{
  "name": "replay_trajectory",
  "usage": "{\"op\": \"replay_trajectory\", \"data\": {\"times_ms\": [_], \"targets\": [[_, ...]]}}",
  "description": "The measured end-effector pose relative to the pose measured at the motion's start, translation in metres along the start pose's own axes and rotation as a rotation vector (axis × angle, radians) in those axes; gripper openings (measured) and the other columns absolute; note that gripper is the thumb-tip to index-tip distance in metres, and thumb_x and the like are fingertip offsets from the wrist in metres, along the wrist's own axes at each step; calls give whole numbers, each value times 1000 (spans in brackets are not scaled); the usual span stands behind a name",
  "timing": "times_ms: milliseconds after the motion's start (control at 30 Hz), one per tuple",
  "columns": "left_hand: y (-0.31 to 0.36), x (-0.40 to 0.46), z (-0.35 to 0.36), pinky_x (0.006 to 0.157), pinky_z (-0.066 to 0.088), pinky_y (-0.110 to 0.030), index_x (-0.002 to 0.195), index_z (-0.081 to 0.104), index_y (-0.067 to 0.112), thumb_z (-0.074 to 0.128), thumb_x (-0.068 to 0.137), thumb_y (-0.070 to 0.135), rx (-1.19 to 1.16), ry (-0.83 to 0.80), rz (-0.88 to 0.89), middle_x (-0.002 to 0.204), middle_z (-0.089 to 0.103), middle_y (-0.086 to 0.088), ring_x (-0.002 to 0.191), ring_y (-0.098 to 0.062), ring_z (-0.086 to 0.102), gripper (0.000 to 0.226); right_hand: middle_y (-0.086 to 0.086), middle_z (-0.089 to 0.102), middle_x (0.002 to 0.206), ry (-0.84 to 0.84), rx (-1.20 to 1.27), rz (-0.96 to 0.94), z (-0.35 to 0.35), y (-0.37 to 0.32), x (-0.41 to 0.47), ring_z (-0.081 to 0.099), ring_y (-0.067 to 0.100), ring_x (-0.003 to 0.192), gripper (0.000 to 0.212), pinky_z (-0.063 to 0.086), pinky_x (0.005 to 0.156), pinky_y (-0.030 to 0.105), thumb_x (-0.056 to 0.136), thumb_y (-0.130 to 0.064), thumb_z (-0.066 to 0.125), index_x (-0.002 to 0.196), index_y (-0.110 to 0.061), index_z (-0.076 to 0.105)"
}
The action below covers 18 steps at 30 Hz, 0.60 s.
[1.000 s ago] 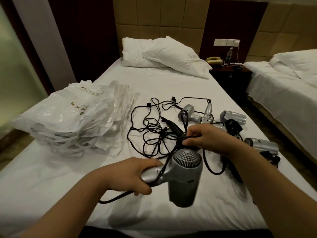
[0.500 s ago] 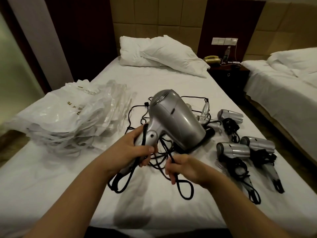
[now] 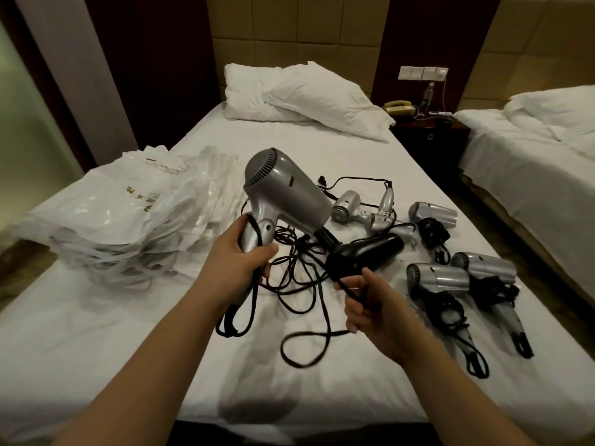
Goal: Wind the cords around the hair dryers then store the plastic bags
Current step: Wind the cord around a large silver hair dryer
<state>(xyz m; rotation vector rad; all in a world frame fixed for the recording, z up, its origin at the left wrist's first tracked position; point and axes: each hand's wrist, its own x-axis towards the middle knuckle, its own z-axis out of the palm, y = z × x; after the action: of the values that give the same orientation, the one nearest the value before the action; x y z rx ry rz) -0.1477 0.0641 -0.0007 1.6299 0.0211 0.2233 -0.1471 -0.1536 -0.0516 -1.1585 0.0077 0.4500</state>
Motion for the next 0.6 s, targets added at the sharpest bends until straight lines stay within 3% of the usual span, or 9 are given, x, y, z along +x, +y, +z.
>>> {"op": "replay_trajectory", "data": {"times_ms": [100, 167, 233, 367, 433, 467, 533, 600], "targets": [[3, 0, 1, 44, 43, -23, 94, 56, 29, 64, 82, -2, 24, 42, 26, 61, 56, 2, 46, -13, 52, 34, 0, 33, 50, 128, -237, 64, -2, -5, 7, 17, 10, 44, 37, 15, 39, 19, 95, -33, 42, 80, -5, 61], [11, 4, -4, 43, 44, -22, 93, 55, 31, 63, 83, -2, 31, 109, 59, 62, 57, 3, 46, -9, 52, 35, -5, 35, 45, 192, -580, 28, -10, -4, 10, 23, 7, 40, 23, 17, 39, 18, 92, -26, 50, 77, -9, 57], [19, 10, -13, 43, 44, -20, 90, 54, 29, 62, 85, 0, 26, 188, 91, 63, 56, 2, 45, -7, 53, 31, -12, 37, 42, 276, -899, -38, -23, 2, 12, 30, 3, 41, 23, 22, 44, 18, 89, -27, 59, 75, -9, 56], [25, 13, -19, 45, 46, -22, 98, 54, 22, 63, 84, 1, 101, 197, 129, 63, 55, 1, 46, -8, 53, 27, -4, 32, 48, 212, -766, 129, -32, 7, 11, 26, 8, 41, 35, 20, 43, 22, 93, -37, 53, 71, -9, 50], [24, 9, -15, 46, 45, -24, 93, 55, 27, 64, 83, 1, 120, 133, 116, 59, 56, 4, 47, -10, 53, 30, 4, 49, 67, 158, -1039, 229, -31, 7, 12, 46, 13, 54, 27, 37, 52, 24, 91, -38, 56, 85, -12, 55], [24, 7, -12, 46, 44, -26, 90, 56, 28, 64, 82, 0, 106, 94, 97, 57, 56, 6, 47, -11, 52, 30, 9, 58, 91, 126, -1244, 279, -30, 6, 13, 58, 18, 76, 31, 45, 67, 27, 89, -39, 58, 106, -13, 55], [24, 0, -4, 45, 43, -25, 89, 57, 27, 64, 81, -3, 66, -15, 62, 56, 56, 6, 47, -14, 51, 31, 15, 39, 140, 141, -1509, 210, -26, 9, 18, 44, 27, 125, 72, 39, 101, 33, 87, -39, 62, 143, -12, 26], [24, -8, 8, 45, 42, -24, 92, 58, 25, 64, 80, -6, 61, -141, 46, 56, 57, 7, 47, -15, 51, 33, 14, 26, 149, 297, -1478, -141, -6, 3, 22, 32, 29, 135, 85, 31, 108, 35, 85, -31, 66, 148, -7, 14]]}}
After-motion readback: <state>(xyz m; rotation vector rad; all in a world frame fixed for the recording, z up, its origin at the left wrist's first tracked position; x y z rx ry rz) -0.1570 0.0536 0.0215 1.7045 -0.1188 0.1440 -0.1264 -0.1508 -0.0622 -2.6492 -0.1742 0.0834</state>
